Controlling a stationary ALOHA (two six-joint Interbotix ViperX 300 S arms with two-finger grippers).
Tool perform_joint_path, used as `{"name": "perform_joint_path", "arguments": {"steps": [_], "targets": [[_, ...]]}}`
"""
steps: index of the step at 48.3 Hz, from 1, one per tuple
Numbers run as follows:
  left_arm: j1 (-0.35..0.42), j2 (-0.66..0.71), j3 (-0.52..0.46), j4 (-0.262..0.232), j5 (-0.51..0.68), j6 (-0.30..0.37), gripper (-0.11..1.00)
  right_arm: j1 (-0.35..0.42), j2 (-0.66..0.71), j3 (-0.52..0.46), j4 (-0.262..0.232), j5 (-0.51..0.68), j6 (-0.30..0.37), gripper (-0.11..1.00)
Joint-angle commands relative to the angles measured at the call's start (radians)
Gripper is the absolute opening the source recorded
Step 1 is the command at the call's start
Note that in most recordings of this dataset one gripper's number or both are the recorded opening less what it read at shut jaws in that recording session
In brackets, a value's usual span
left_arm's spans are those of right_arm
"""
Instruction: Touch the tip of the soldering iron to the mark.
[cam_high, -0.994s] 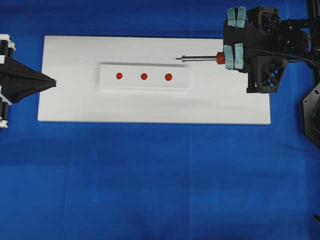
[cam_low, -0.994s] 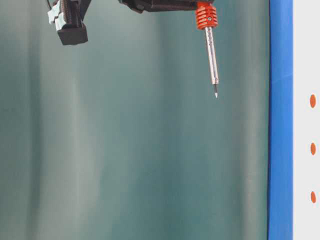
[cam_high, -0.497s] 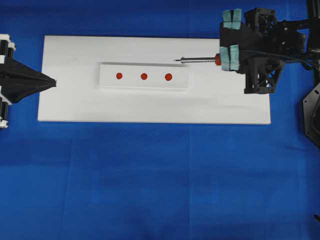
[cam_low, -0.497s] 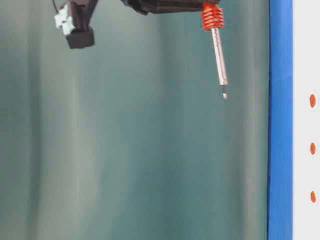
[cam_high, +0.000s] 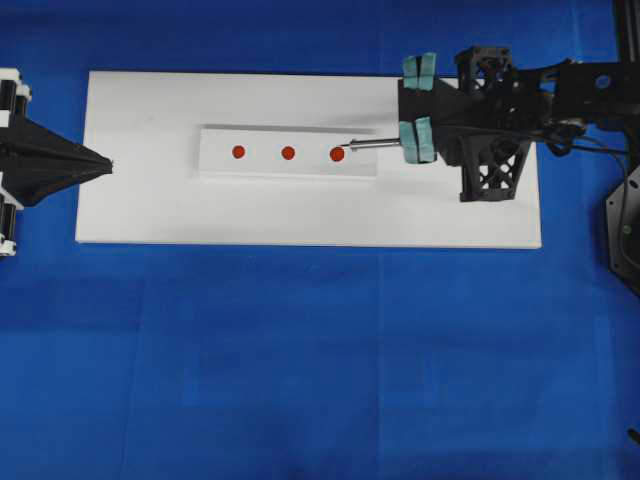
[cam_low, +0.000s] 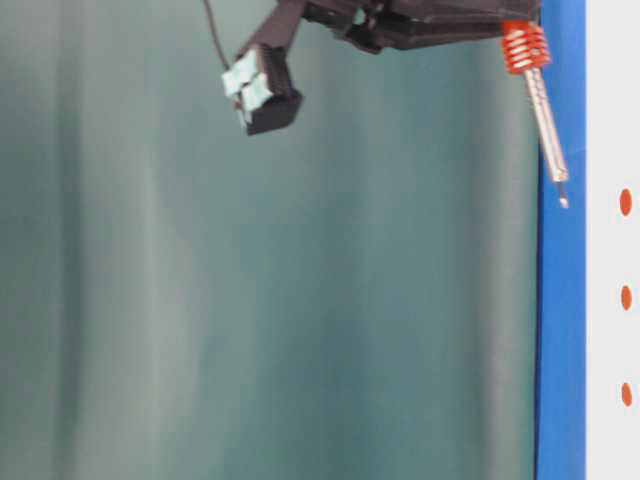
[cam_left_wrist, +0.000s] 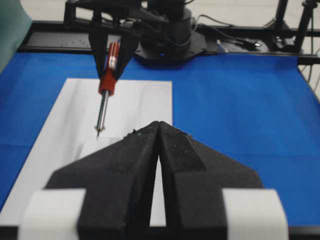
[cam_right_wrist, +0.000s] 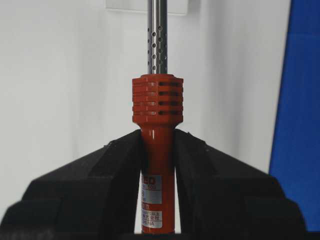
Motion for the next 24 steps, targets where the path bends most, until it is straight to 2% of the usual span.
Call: {"name": "perform_joint_path", "arguments": {"steps": [1,24], "targets": [[0.002,0.003,-0.009,0.002,-0.011,0.000,0.00,-0.002,0.011,-0.006,0.002,-0.020,0.002,0.06],[0.002,0.003,-0.008,0.002,-0.018,0.000,0.00,-0.009,0.084,0.003,0.002,-0.054,0.003,0.06]]}}
